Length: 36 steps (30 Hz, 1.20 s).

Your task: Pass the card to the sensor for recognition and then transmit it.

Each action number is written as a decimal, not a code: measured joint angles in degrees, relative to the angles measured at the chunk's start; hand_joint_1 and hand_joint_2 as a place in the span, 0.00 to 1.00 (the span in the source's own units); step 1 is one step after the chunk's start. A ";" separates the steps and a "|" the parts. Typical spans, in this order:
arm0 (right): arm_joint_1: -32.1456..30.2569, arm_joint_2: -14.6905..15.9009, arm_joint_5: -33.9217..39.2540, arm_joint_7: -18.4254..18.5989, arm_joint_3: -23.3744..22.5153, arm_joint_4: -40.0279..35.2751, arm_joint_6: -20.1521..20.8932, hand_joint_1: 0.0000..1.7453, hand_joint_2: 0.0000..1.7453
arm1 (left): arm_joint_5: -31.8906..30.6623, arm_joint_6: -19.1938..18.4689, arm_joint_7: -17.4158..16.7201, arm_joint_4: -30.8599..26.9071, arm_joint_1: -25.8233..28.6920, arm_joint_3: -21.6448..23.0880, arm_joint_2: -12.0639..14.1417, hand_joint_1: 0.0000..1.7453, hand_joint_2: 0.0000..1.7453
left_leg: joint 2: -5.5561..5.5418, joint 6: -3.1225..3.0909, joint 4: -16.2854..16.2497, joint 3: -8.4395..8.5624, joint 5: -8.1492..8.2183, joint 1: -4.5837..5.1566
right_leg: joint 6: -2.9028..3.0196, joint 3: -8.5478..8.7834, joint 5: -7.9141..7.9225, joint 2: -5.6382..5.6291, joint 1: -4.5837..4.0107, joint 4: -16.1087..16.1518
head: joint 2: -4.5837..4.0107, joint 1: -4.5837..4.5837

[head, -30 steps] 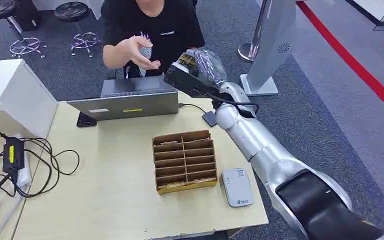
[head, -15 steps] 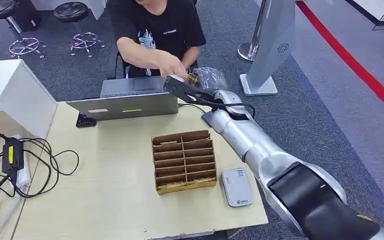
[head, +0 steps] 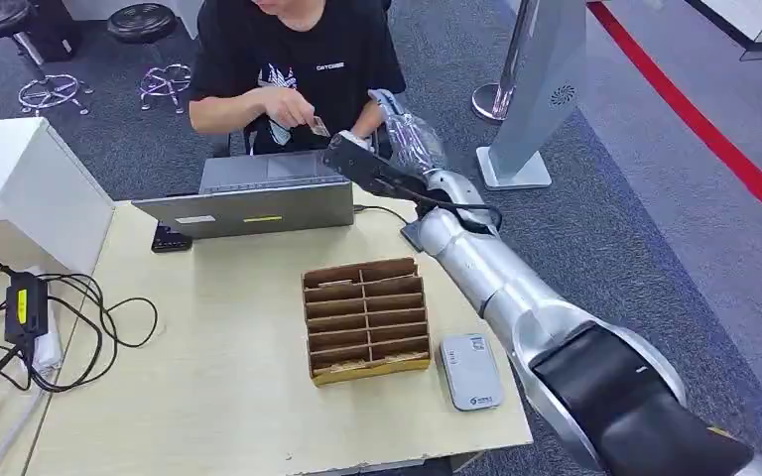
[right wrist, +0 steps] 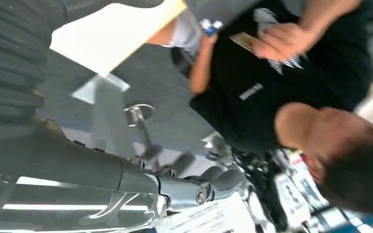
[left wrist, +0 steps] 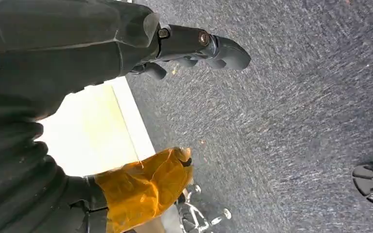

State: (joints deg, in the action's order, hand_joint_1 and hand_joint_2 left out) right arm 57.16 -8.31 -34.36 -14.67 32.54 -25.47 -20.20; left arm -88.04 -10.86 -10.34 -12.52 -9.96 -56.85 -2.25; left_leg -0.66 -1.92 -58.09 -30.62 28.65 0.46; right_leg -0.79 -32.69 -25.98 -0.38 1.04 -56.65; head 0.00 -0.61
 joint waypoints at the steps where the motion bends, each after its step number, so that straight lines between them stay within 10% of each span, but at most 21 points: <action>1: -0.39 0.00 0.79 -1.18 -0.52 -1.09 -0.20 0.00 1.00 | 0.02 0.09 0.15 0.02 0.16 0.00 0.00 0.00 1.00 | 0.00 0.00 0.00 0.00 0.00 0.00 | 0.00 0.00 0.00 0.00 0.00 0.00 | 0.00 0.00; 16: -22.15 11.25 9.61 -9.17 -1.99 -36.64 6.60 0.00 1.00 | 3.63 1.97 3.04 0.13 4.42 -3.04 0.39 0.00 1.00 | 0.00 -0.01 0.01 -0.03 0.10 0.01 | -0.03 -0.02 -0.04 0.01 -0.01 0.15 | 0.00 -0.02; 32: -28.79 15.87 12.76 -11.01 -2.56 -44.59 10.16 0.00 1.00 | 4.31 2.08 3.04 0.13 4.59 -4.33 0.66 0.00 1.00 | -0.01 0.00 0.01 -0.01 0.08 -0.01 | -0.03 -0.02 -0.04 0.04 -0.03 0.13 | 0.00 0.00; 36: -32.98 16.59 6.17 -12.05 -3.47 -45.29 3.16 0.00 1.00 | 4.55 2.42 3.04 0.13 4.69 -4.63 0.66 0.00 1.00 | -0.03 -0.02 0.01 -0.06 0.10 0.00 | -0.04 -0.02 -0.05 0.07 -0.03 0.14 | 0.00 0.00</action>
State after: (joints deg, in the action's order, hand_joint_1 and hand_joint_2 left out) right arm 24.18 8.28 -28.19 -26.72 29.07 -70.75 -17.04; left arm -83.49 -8.44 -7.30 -12.39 -5.27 -61.48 -1.60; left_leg -0.69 -1.93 -58.07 -30.68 28.75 0.46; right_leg -0.83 -32.71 -26.02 -0.32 1.02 -56.51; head 0.00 -0.61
